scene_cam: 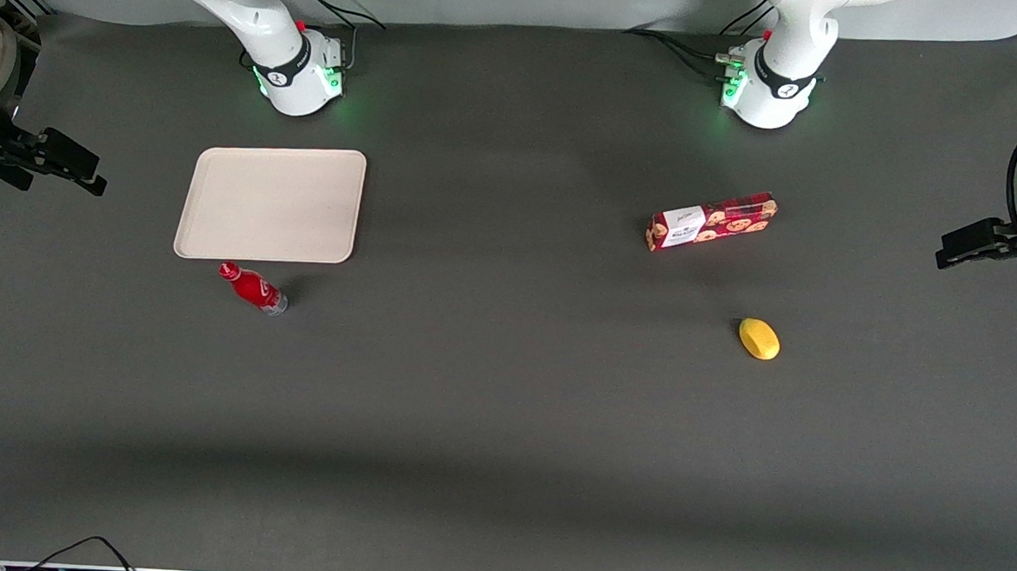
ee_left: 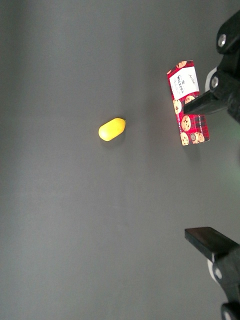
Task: Place coke bottle on tray
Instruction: 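Move the right gripper down over the red Coca-Cola bottle, fingers open, then close the right gripper around the bottle's cap end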
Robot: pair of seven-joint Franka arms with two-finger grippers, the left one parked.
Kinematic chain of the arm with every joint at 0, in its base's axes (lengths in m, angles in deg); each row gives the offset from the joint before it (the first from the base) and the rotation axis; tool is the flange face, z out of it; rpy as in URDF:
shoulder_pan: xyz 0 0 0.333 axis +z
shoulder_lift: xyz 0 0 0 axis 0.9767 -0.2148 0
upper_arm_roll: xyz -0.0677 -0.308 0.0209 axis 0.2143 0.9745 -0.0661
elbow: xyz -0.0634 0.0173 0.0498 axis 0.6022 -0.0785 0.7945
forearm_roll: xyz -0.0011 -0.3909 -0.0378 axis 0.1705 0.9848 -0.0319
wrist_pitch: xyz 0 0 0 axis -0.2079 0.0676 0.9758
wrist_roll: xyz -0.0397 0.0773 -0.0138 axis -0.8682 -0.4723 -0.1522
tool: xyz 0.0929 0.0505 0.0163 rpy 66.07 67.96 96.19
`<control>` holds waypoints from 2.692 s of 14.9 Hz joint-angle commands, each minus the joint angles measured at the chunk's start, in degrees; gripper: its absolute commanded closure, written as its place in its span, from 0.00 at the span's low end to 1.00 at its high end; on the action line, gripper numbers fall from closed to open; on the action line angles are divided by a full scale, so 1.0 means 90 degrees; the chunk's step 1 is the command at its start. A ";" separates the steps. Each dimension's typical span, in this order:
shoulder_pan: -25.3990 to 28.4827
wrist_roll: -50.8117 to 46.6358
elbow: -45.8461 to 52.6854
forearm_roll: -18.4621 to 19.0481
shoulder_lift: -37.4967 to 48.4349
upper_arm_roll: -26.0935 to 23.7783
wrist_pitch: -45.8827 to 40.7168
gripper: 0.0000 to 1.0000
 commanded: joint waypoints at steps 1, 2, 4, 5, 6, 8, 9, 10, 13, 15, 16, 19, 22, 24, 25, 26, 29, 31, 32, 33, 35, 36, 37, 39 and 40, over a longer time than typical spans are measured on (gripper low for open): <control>0.0025 0.0037 0.0098 -0.0105 -0.0093 -0.0028 0.0045 0.00; 0.0034 0.0017 0.0108 -0.0105 -0.0093 -0.0048 0.0035 0.00; 0.0025 0.0007 0.0108 -0.0114 -0.0093 -0.0048 0.0025 0.00; 0.0034 -0.0012 0.0117 -0.0105 -0.0103 -0.0048 0.0025 0.00; 0.0044 -0.0012 0.0117 -0.0095 -0.0122 -0.0048 0.0045 0.00; 0.0054 -0.0012 0.0292 -0.0075 -0.0355 -0.0067 0.0054 0.00; 0.0054 -0.0012 0.0458 -0.0104 -0.0560 -0.0077 0.0064 0.00; 0.0083 0.0007 0.0595 -0.0095 -0.0784 -0.0154 0.0142 0.00; 0.0103 0.0007 0.0460 0.0051 -0.1399 -0.0408 0.0940 0.00; 0.0142 -0.0002 -0.0007 0.0188 -0.1635 -0.0419 0.1633 0.00; 0.0142 0.0007 -0.0299 0.0237 -0.1646 -0.0428 0.1898 0.00; 0.0142 0.0007 -0.1276 0.0325 -0.1636 -0.0448 0.2582 0.00; 0.0083 0.0007 -0.2283 0.0296 -0.1558 -0.0448 0.3218 0.00; 0.0073 0.0017 -0.2771 0.0296 -0.1354 -0.0448 0.3500 0.00; 0.0073 0.0036 -0.3015 0.0296 -0.1305 -0.0448 0.3734 0.00; 0.0064 0.0056 -0.3211 0.0296 -0.1227 -0.0448 0.3862 0.00; 0.0054 0.0076 -0.3544 0.0296 -0.1060 -0.0448 0.3931 0.00; 0.0025 0.0076 -0.3749 0.0296 -0.1002 -0.0448 0.4116 0.00; 0.0025 0.0085 -0.3779 0.0305 -0.0992 -0.0438 0.4146 0.00; 0.0025 0.0085 -0.3779 0.0315 -0.0982 -0.0438 0.4146 0.00; -0.0004 0.0095 -0.3828 0.0315 -0.0991 -0.0429 0.4253 0.00; -0.0005 0.0105 -0.3857 0.0315 -0.1001 -0.0438 0.4321 0.00; -0.0005 0.0095 -0.3857 0.0315 -0.1021 -0.0438 0.4332 0.00; -0.0005 0.0095 -0.3867 0.0315 -0.1031 -0.0438 0.4361 0.02; -0.0005 0.0095 -0.3867 0.0315 -0.1050 -0.0429 0.4371 0.07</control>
